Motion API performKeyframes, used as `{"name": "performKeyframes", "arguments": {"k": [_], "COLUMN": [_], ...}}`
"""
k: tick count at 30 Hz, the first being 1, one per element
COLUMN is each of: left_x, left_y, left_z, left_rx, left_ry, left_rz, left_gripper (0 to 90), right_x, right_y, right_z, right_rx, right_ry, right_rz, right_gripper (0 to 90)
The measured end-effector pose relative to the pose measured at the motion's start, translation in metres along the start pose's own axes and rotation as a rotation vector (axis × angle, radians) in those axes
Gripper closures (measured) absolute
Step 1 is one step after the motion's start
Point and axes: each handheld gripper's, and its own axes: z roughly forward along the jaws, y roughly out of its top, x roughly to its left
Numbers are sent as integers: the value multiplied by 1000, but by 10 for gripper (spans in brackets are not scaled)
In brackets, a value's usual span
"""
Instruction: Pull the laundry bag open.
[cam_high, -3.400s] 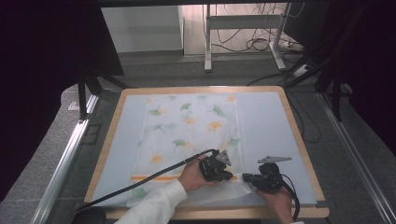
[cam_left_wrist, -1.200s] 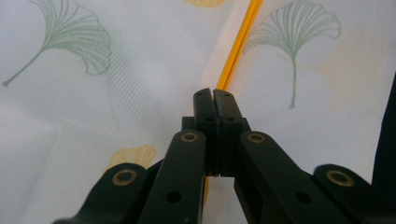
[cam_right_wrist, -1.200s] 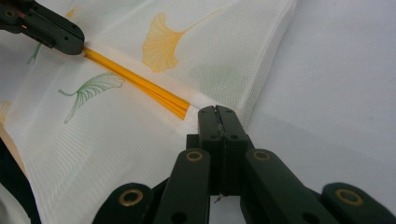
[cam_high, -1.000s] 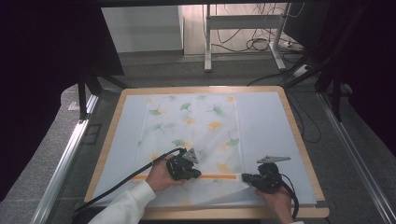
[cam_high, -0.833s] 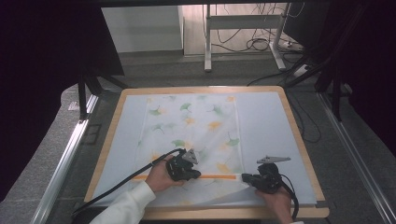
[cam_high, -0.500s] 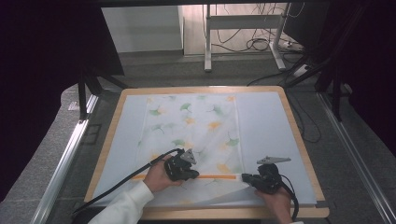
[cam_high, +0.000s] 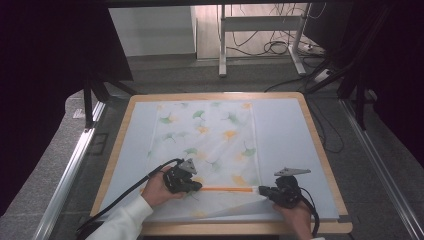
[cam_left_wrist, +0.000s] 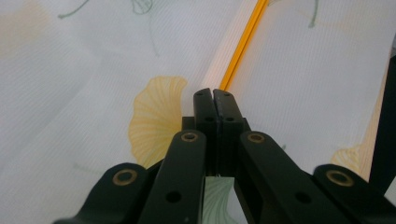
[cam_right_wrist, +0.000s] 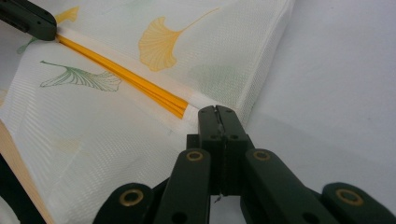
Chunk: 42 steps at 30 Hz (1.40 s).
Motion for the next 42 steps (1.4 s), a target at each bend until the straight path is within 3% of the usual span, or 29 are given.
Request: {"name": "performKeyframes", "arguments": {"k": [8,13,23,42], "left_x": [3,1,10,9], "left_y": [-9,-10,-21,-25], "left_z": [-7,-8,-14,-18], "left_rx": [5,13,-11,-4], "left_ry": [14,29,7,27], "left_rz": [-23,-17,-55,-63], "left_gripper": [900,900,900,900], "right_x": [0,0,0,-1], "right_y": [0,0,0,0], "right_z": [0,0,0,0], "right_rx": [0,-1,-1,-4], "right_ry": [-3,-2,-2,7], "right_rz": [-3,-2,-4,-4], "right_gripper": [895,896,895,895]}}
